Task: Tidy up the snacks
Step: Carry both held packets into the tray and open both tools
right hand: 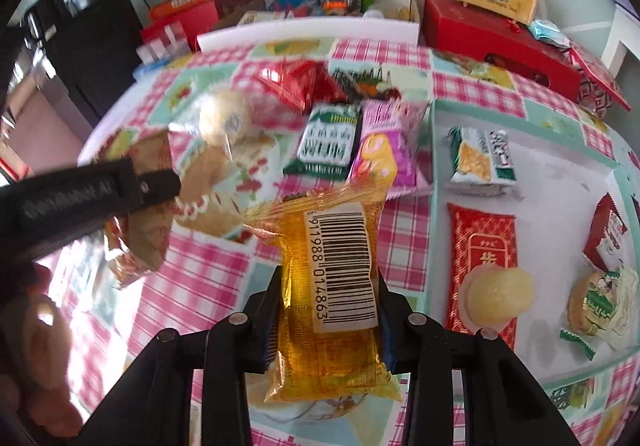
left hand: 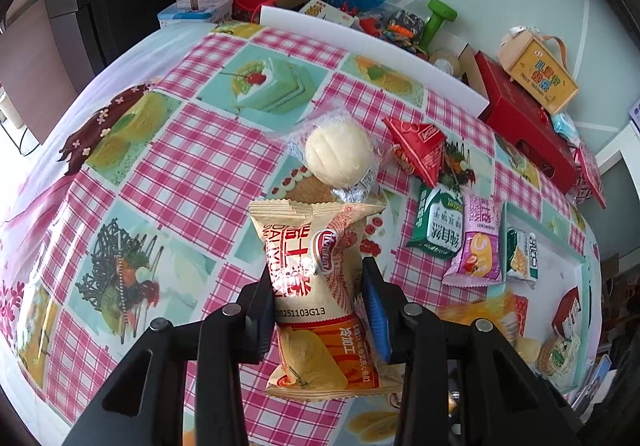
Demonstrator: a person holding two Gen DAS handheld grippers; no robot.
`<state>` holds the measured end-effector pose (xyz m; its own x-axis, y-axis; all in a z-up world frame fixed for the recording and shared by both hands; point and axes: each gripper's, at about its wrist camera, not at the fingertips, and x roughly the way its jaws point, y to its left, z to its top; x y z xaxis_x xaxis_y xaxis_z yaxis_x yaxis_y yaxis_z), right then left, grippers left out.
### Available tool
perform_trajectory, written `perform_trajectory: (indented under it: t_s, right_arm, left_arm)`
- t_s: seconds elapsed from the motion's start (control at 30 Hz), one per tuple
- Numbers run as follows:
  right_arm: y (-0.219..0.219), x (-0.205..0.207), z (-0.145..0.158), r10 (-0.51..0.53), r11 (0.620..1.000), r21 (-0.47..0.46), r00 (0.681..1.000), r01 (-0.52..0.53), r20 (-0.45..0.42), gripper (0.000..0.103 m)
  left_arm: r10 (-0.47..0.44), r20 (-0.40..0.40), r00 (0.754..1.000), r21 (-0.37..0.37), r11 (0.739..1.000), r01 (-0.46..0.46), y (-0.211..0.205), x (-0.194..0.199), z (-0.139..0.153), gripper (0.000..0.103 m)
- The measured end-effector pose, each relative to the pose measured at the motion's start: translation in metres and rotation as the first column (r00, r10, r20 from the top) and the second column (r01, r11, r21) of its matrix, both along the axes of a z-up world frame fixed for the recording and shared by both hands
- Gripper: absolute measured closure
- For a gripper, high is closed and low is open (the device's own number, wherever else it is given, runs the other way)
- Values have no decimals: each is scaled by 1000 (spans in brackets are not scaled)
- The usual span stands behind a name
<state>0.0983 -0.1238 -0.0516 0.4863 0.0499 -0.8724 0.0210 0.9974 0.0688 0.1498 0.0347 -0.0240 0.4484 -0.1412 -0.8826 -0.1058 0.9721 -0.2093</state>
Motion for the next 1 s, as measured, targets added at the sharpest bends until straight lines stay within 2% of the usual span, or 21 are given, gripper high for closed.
perform_trajectory:
  t_s: [0.3, 0.4, 0.57, 0.77, 0.9, 1.0]
  right_arm:
    - [-38, -1, 33, -93, 994, 64, 992, 87, 91, 63]
    - [-59, 4, 37, -142, 988, 75, 984, 135, 106, 63]
    - [-110, 6, 42, -265, 963, 87, 955, 255, 132, 63]
    - [-170, 4, 42, -398, 916, 113, 906, 385, 141, 62]
    - [-198, 2, 39, -464, 886, 76, 871, 458, 160, 62]
    - [-210, 2, 34, -486, 874, 75, 860, 480, 159, 62]
  left_arm:
    - [-10, 21, 1000, -11, 1000, 10, -8, 0, 7, 62]
    - [-37, 32, 999, -33, 999, 38, -19, 2, 12, 62]
    - [-117, 53, 992, -19, 993, 118, -57, 9, 22, 62]
    - [-254, 77, 964, -29, 966, 257, -123, 20, 33, 62]
    - [-341, 88, 936, -27, 938, 345, -169, 24, 34, 62]
    - [-397, 74, 915, -28, 916, 400, -202, 29, 28, 62]
